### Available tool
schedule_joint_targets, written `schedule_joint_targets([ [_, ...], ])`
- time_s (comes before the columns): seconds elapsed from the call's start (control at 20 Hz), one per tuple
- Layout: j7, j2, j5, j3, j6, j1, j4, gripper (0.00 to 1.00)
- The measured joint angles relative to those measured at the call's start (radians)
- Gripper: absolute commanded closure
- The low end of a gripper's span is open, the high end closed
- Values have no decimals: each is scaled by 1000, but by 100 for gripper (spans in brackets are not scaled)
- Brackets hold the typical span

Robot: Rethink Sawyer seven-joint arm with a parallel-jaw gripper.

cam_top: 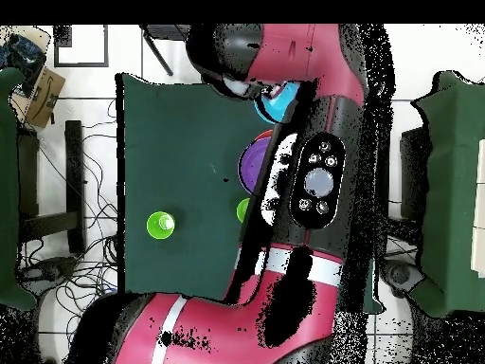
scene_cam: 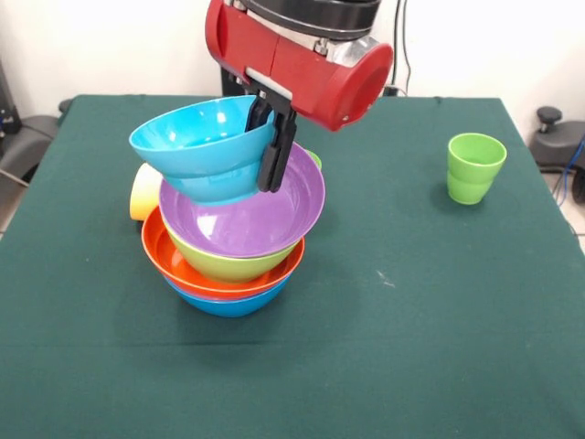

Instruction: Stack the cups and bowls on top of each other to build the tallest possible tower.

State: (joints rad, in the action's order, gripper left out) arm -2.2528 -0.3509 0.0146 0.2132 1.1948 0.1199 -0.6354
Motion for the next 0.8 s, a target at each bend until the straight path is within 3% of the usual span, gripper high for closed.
schedule_joint_targets([
  [0.8, 0, 79, 0, 1, 0, 0, 0, 100],
])
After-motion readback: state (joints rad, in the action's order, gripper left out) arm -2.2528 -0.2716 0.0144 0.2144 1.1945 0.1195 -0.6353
